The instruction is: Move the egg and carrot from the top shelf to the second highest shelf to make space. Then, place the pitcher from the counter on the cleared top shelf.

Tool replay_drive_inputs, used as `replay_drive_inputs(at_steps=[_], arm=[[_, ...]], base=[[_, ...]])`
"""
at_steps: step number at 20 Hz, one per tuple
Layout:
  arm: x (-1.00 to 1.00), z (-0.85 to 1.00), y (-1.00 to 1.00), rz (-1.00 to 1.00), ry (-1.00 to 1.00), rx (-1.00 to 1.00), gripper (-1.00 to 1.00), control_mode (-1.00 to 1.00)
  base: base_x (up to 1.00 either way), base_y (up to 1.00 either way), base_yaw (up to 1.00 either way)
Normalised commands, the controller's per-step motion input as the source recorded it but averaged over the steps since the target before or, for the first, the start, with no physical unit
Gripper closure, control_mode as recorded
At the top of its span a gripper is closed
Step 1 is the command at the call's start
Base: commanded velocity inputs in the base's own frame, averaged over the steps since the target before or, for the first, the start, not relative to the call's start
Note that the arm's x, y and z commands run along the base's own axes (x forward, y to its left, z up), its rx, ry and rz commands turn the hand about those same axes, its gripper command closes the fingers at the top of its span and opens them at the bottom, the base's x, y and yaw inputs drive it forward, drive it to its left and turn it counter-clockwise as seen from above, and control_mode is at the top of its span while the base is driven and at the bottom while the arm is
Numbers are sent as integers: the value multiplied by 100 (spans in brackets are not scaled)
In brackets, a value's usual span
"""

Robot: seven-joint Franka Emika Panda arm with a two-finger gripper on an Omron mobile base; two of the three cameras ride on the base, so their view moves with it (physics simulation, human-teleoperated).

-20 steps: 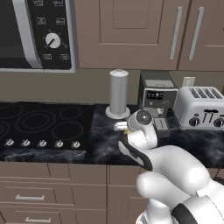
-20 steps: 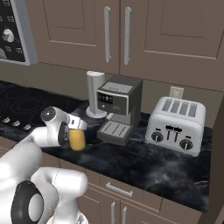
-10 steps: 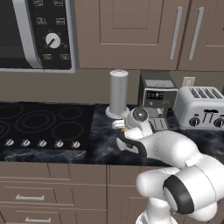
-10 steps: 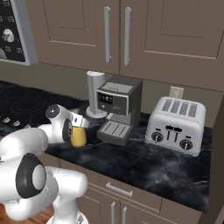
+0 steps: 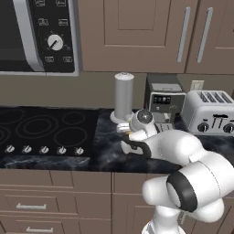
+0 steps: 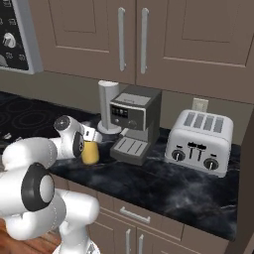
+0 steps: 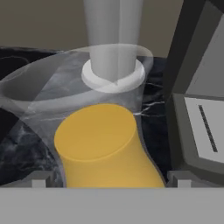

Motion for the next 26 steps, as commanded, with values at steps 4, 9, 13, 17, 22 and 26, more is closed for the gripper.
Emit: replay_drive_inputs(at_steps=[4,9,13,17,22,26], arm=[[-39,42,0,2,1,0,100,-100],[-58,77,-14,1,7,0,100,-100],[-65,72,-39,0,10,1,100,-100],[-72,34,-57,0,3,0,100,-100],[-69,21,-54,5,-1,0,100,-100],[-33,25,-26,8,-13,0,100,-100]], base=[[0,0,0],[0,0,0],[0,0,0],[0,0,0],[0,0,0],[0,0,0]])
